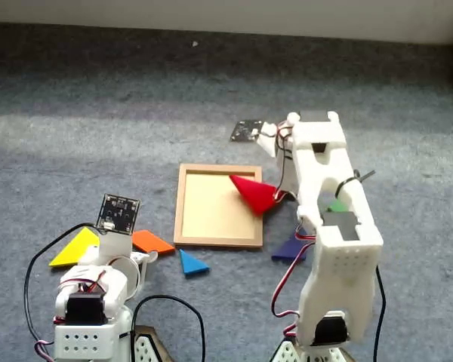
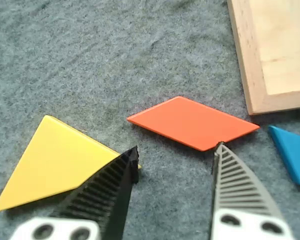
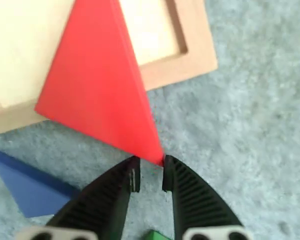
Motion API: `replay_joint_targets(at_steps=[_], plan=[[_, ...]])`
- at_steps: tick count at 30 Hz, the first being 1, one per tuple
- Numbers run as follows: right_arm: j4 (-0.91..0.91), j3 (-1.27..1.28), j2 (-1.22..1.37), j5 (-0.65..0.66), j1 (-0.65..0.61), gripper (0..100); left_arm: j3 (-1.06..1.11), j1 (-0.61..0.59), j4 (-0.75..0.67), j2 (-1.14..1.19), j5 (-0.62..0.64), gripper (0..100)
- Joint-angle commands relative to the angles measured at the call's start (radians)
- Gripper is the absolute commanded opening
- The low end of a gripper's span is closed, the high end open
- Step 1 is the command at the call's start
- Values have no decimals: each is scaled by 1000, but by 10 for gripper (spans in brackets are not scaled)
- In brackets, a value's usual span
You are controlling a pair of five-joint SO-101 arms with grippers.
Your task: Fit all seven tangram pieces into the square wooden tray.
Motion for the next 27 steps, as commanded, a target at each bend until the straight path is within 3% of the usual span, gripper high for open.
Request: replay_joint_targets(at_steps=[1, 7, 18, 27], plan=[[79, -8, -22, 3, -50, 85, 19, 16, 5, -7, -5, 242], [223, -12, -25, -54, -104, 84, 19, 16, 5, -7, -5, 242], [271, -4, -189, -186, -133, 80, 19, 16, 5, -7, -5, 242], [231, -4, -337, -437, -157, 80, 19, 16, 5, -7, -5, 242]])
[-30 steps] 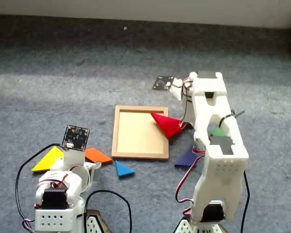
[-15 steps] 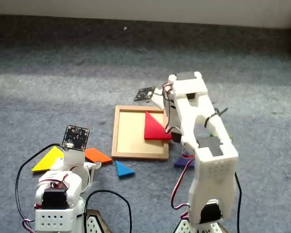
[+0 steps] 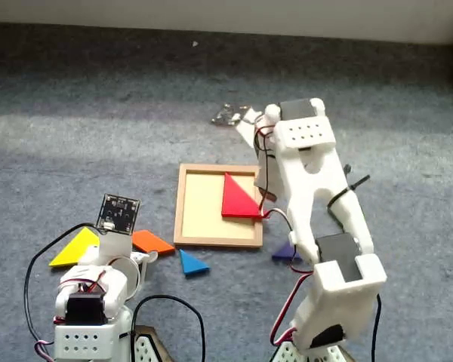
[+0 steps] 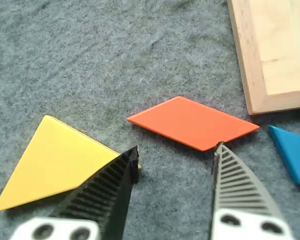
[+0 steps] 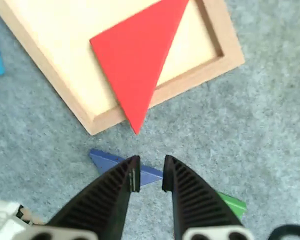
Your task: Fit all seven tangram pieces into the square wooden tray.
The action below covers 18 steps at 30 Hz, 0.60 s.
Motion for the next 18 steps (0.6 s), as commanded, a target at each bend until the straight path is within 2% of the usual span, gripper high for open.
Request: replay_joint_targets(at_steps=[1, 4, 6, 10, 18], plan=[[-51, -4, -70, -114, -25, 80, 19, 16, 5, -7, -5, 242], [-110, -1, -48, -175, -21, 80, 19, 16, 5, -7, -5, 242], [-116, -1, -21, -172, -12, 71, 19, 16, 5, -7, -5, 242], [-119, -1, 47, -172, -4, 2, 19, 16, 5, -7, -5, 242], [-165, 140, 90, -180, -18, 5, 19, 16, 5, -7, -5, 242]])
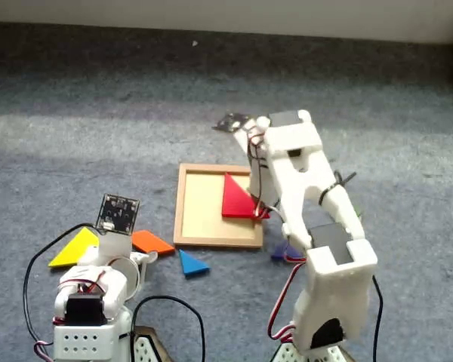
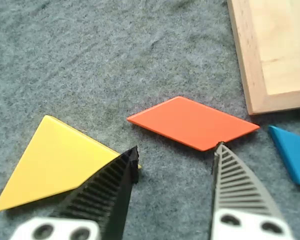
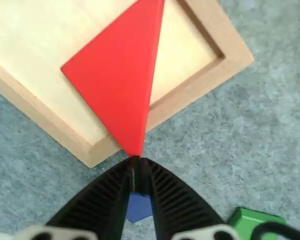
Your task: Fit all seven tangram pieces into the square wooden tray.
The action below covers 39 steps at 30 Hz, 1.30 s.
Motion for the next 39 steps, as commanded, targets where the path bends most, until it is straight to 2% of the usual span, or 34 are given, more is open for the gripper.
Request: replay_joint_targets(at_steps=[1, 12, 16, 27, 33, 39], plan=[[-44, 65, -39, -9, -7, 5, 19, 16, 5, -7, -5, 242], [-64, 252, -202, -11, -168, 5, 19, 16, 5, -7, -5, 242], [-62, 249, -219, -61, -173, 5, 19, 16, 5, -7, -5, 242], [-67, 229, -400, -94, -13, 5, 19, 16, 5, -7, -5, 242], [-268, 285, -364, -160, 142, 5, 19, 16, 5, -7, -5, 242], [-332, 311, -243, -160, 173, 5, 19, 16, 5, -7, -5, 242]])
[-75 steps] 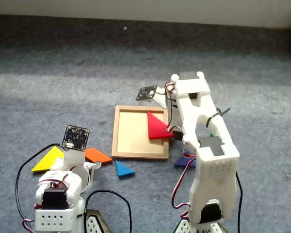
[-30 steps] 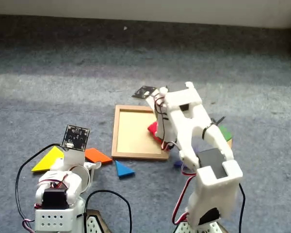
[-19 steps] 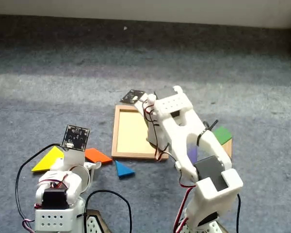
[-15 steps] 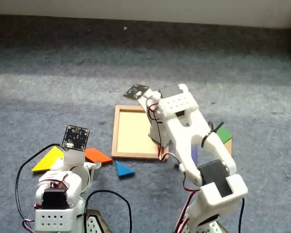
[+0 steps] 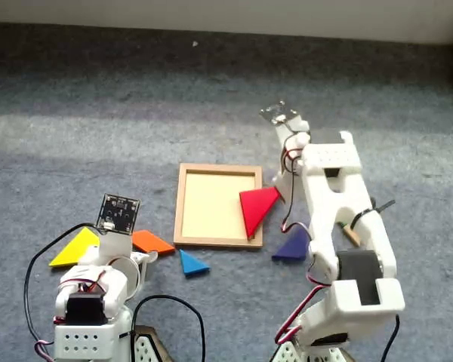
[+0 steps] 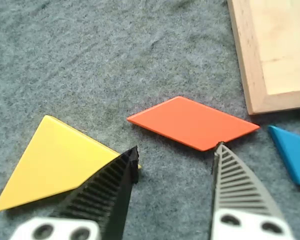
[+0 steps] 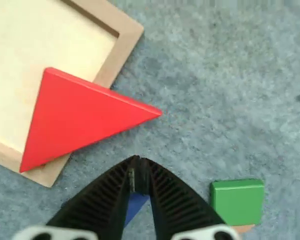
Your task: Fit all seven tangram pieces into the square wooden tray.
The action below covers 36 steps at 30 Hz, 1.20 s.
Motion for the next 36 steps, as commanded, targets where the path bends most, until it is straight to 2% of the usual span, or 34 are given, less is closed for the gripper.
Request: replay_joint_targets(at_steps=[1, 8, 12, 22, 36], plan=[[-36, -2, 28, -9, 10, 5, 19, 16, 5, -7, -5, 242], [-97, -5, 131, -17, -39, 5, 19, 16, 5, -7, -5, 242], [-113, -12, 120, -80, -65, 5, 19, 16, 5, -7, -5, 242], [-111, -48, 96, -84, -143, 5, 19, 16, 5, -7, -5, 242], [-113, -153, 96, -86, -147, 5, 19, 16, 5, -7, -5, 242]])
